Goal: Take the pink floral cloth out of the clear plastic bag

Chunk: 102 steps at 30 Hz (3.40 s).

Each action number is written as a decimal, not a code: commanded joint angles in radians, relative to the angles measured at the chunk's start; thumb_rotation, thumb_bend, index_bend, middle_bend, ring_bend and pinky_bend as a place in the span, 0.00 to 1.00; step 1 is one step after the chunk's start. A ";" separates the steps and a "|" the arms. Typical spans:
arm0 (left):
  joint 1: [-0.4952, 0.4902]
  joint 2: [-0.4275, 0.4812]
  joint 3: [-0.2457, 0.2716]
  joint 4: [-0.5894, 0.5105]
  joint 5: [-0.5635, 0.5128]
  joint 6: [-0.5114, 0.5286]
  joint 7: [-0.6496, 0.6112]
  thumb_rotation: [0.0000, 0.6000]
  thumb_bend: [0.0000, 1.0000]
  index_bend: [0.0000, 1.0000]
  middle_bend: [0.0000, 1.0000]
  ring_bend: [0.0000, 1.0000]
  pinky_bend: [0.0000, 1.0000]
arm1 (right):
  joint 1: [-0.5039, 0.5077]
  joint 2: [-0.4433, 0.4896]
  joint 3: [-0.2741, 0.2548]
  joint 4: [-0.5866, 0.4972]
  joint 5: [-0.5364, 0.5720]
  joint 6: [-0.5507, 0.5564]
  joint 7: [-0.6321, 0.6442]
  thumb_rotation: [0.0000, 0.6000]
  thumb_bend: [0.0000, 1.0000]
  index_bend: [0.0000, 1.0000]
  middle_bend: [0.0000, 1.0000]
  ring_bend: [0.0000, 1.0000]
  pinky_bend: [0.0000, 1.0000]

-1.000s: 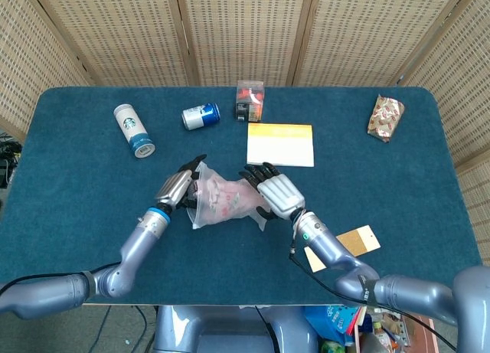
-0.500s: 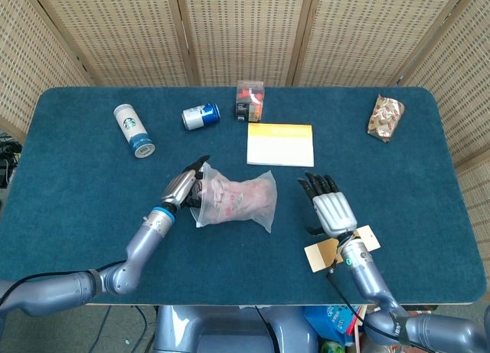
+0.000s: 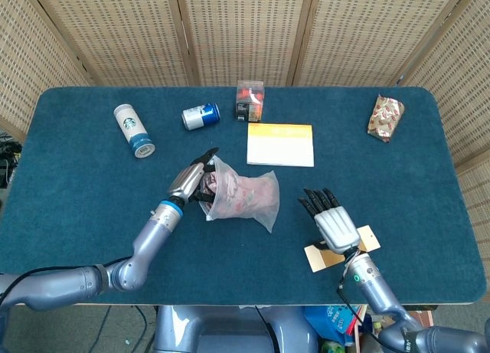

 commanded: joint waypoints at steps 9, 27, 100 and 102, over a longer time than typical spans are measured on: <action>-0.024 0.029 0.001 -0.018 -0.017 0.003 0.028 1.00 0.56 0.70 0.00 0.00 0.00 | 0.091 -0.095 -0.142 0.573 -0.557 0.226 -0.156 1.00 0.08 0.11 0.53 0.49 0.59; -0.031 0.053 0.010 -0.052 -0.016 0.005 0.015 1.00 0.56 0.70 0.00 0.00 0.00 | 0.250 -0.195 -0.133 0.652 -0.666 0.047 -0.231 1.00 0.06 0.19 0.63 0.56 0.74; 0.055 0.289 0.026 -0.026 0.034 -0.026 -0.117 1.00 0.56 0.70 0.00 0.00 0.00 | 0.135 0.099 -0.148 0.547 -0.533 0.060 -0.303 1.00 1.00 0.88 0.87 0.79 1.00; 0.069 0.316 0.028 -0.016 0.035 -0.025 -0.119 1.00 0.56 0.70 0.00 0.00 0.00 | 0.118 0.117 -0.150 0.551 -0.527 0.064 -0.303 1.00 1.00 0.88 0.87 0.79 1.00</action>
